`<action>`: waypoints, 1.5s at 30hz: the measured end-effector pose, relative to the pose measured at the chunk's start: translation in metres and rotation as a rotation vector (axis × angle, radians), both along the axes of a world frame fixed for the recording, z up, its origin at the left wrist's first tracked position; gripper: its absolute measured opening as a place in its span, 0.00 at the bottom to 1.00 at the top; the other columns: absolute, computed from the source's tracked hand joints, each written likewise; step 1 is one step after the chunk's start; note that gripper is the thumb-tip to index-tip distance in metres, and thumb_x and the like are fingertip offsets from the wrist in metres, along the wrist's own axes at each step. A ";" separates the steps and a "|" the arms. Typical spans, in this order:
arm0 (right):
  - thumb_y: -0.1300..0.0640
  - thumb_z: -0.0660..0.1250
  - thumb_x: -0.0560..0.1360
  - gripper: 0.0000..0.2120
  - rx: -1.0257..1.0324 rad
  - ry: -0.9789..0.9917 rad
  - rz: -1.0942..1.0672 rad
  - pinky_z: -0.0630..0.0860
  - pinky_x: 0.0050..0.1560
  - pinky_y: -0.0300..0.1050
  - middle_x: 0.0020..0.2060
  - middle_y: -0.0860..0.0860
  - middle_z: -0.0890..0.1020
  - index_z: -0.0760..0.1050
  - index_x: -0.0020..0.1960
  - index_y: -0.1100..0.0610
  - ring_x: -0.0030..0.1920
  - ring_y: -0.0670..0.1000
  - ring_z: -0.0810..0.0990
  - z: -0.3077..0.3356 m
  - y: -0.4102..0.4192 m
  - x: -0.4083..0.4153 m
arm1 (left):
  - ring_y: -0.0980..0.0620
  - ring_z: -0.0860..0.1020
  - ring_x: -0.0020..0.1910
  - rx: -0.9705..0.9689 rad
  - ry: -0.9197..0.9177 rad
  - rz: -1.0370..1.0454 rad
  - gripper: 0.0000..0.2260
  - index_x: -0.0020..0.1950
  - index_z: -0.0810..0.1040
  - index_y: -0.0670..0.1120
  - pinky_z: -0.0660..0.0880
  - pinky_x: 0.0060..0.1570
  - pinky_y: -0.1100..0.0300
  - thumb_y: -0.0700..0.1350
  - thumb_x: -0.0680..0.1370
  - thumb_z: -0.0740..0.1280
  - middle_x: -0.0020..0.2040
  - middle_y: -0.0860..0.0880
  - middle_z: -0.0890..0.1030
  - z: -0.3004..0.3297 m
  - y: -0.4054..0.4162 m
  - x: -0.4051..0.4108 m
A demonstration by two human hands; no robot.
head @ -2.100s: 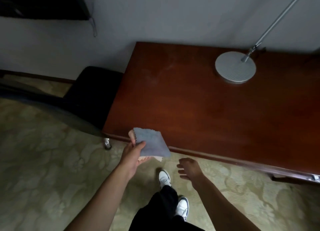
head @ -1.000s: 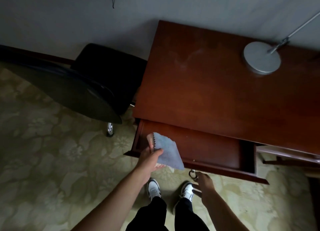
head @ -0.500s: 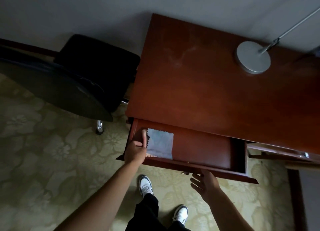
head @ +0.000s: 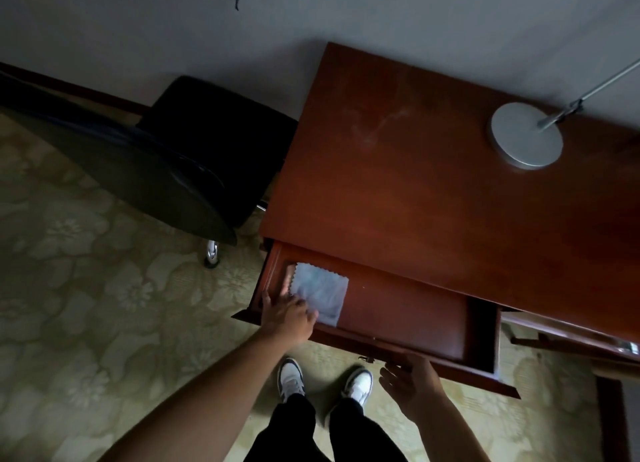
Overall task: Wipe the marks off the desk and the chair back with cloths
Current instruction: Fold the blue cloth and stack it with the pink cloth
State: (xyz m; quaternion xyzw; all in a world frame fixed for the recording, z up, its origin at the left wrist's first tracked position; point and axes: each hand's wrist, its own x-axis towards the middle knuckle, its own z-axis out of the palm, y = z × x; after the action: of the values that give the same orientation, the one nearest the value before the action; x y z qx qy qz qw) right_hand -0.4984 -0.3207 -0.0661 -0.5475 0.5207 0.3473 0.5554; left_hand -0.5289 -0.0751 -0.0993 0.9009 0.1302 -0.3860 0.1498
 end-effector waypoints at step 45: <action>0.49 0.62 0.76 0.19 0.242 0.104 0.140 0.78 0.38 0.48 0.41 0.60 0.78 0.76 0.56 0.63 0.37 0.58 0.79 0.030 -0.020 0.206 | 0.41 0.78 0.50 -0.766 0.108 1.872 0.15 0.59 0.76 0.39 0.76 0.47 0.51 0.50 0.79 0.66 0.53 0.39 0.78 0.104 -0.111 0.218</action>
State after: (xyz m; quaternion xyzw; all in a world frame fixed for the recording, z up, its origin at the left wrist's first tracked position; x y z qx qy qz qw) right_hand -0.2929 -0.3406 -0.0365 -0.4929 0.4637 0.4733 0.5640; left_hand -0.3114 -0.1863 0.0048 0.3094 0.6582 -0.1695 0.6651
